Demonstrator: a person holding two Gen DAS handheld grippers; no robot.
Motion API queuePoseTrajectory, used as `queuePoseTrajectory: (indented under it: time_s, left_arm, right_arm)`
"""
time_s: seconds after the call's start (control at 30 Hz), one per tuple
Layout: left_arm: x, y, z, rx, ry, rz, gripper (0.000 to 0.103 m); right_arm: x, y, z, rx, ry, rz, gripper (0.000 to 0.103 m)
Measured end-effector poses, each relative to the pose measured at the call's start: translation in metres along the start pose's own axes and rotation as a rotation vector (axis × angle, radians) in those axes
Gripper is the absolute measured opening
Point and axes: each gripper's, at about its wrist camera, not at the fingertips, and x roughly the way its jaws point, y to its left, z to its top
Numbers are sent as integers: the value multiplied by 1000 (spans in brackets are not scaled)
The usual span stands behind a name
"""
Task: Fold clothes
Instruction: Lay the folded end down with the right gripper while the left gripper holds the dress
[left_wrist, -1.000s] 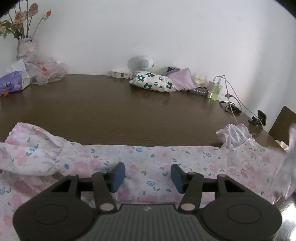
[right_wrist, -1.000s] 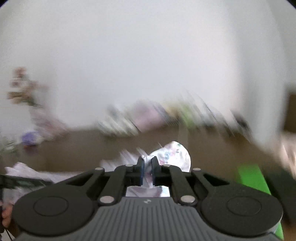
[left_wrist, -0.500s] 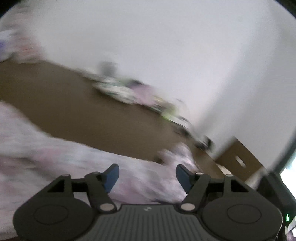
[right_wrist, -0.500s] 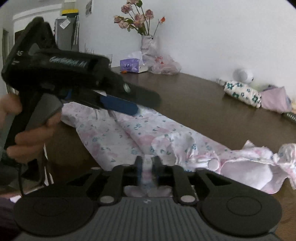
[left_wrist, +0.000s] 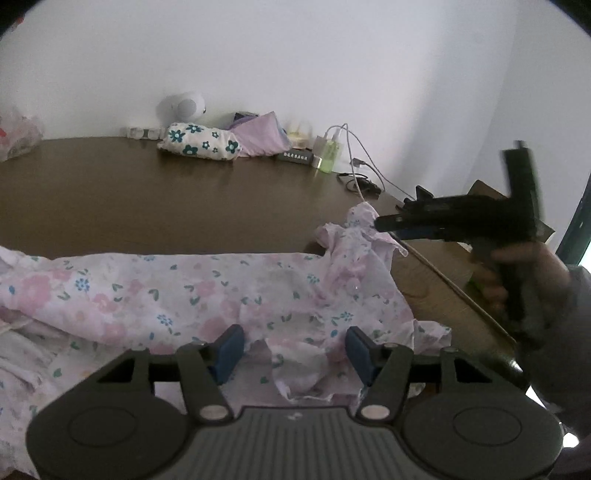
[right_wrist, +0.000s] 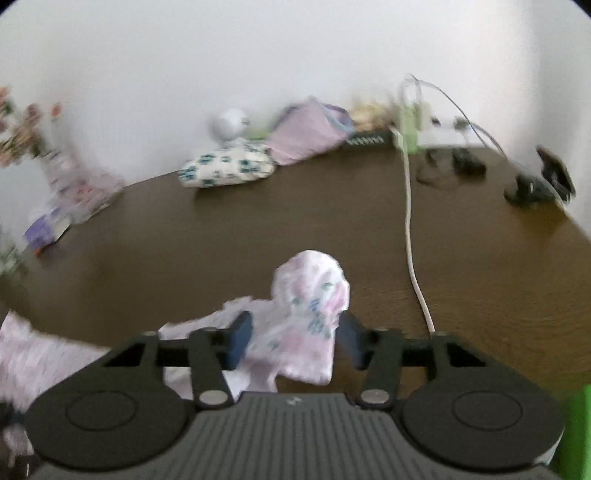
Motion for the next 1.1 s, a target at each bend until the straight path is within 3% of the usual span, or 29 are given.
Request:
queuePoseTrajectory:
  time_s: [0.03,0.07,0.1,0.2,0.27,0.37,0.47,0.6,0.63,0.67,0.73,0.83,0.9,1.0,1.1]
  left_arm:
    - [0,0,-2,2,-8,0,60]
    - [-1,0,-4,3,-17,1,60]
    - [-1,0,-5,5,-24,0,60]
    - [-3,6,-5,-18,-34,-32,60]
    - [-15,23,-4,-113,-81,-96,60]
    - [-39,54,-3,-274,-174,-194,61]
    - [-68,84,-1,-383,-275,-216,61]
    - [-98,93,-5,-400,-310,-110,66]
    - [-105,92,-9,-398,-307,-89,68]
    - [-111,91,-12,-397,-303,-67,69]
    - [-126,90,-22,-410,-289,-39,72]
    - [-141,85,-31,-440,-244,27,75]
    - [-147,81,-32,-436,-221,92,75]
    - [-152,70,-32,-402,-176,251,73]
    - [-143,59,-32,-367,-87,404,69]
  right_arm:
    - [7,-1,-1,4,9,1,32]
    - [13,-2,-1,8,18,2,11]
    - [17,-1,-2,10,22,12,6]
    - [-15,18,-8,-86,-102,91,6]
    - [-53,53,-16,-250,-229,176,6]
    - [-86,107,-37,-463,-230,316,6]
    - [-71,155,-72,-584,-127,376,6]
    - [-32,196,-106,-691,30,385,14]
    - [-28,200,-107,-699,60,392,22]
    - [-33,196,-99,-691,61,415,37]
    - [-52,184,-75,-659,42,488,50]
    - [-77,171,-30,-676,-50,518,51]
    - [-73,170,-2,-714,-89,494,51]
    - [-30,189,21,-809,-23,439,51]
    - [19,225,26,-913,101,528,50]
